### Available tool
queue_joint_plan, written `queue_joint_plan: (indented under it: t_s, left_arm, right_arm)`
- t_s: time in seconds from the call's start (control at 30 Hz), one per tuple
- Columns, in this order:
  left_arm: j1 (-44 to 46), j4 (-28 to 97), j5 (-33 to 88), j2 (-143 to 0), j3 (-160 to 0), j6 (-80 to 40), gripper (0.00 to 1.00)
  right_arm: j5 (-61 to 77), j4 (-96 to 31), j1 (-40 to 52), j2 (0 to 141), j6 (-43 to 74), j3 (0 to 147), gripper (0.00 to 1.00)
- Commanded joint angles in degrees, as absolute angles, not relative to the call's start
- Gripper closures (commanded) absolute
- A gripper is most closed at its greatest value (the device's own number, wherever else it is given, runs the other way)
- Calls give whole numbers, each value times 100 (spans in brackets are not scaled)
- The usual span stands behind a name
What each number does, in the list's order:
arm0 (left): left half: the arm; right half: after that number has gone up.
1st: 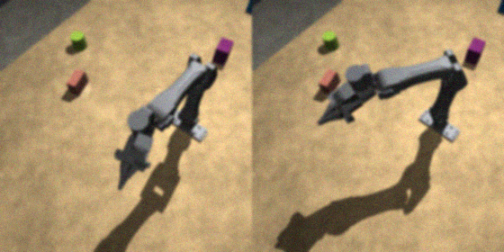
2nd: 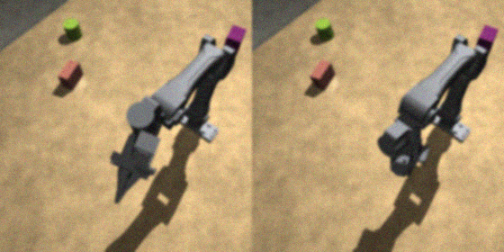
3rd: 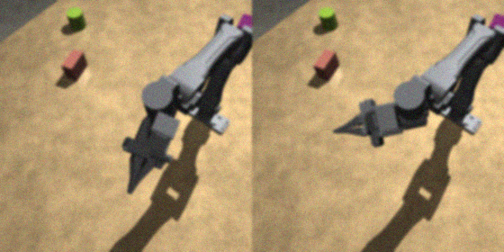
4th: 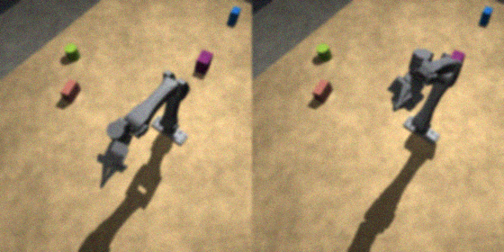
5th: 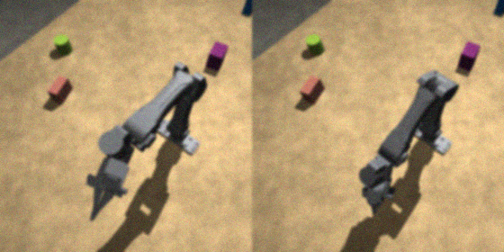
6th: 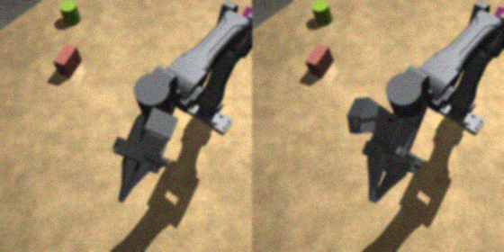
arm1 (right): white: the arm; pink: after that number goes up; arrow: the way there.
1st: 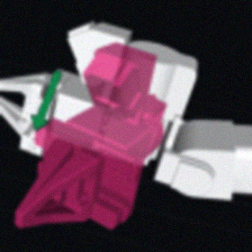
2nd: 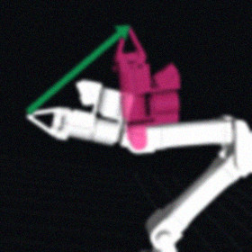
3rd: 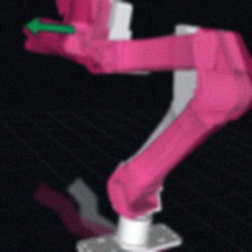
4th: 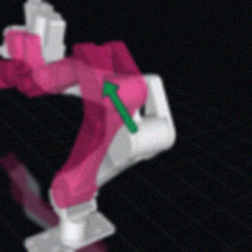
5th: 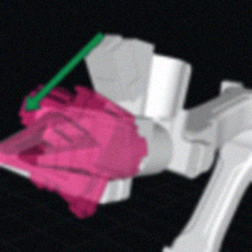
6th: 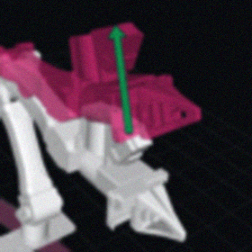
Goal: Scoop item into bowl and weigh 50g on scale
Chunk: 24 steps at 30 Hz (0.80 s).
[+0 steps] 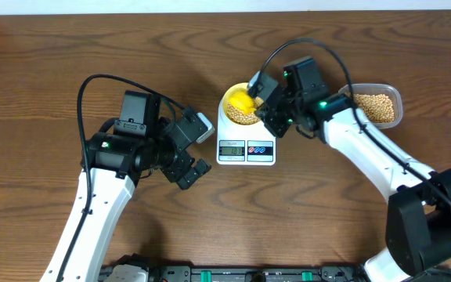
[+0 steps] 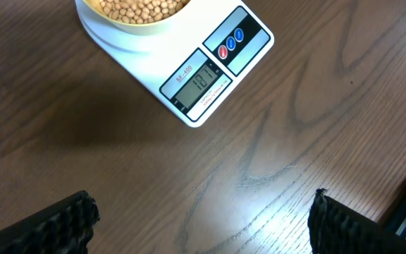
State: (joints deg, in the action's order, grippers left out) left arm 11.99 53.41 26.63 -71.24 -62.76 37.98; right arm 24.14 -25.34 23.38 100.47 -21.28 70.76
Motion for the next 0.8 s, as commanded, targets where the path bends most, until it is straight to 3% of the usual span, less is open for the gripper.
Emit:
queue_joint_plan:
  t_s: [0.0,0.77]
  left_arm:
    - [1168,5352,2672,-7107,-6381,3894,2]
    - [1168,5352,2670,-7107,-6381,3894,2]
  right_arm:
    - [3218,-2591,2086,10040,-1592,7203,99]
    - [989,-2335,2445,10082,-2862,7199,99]
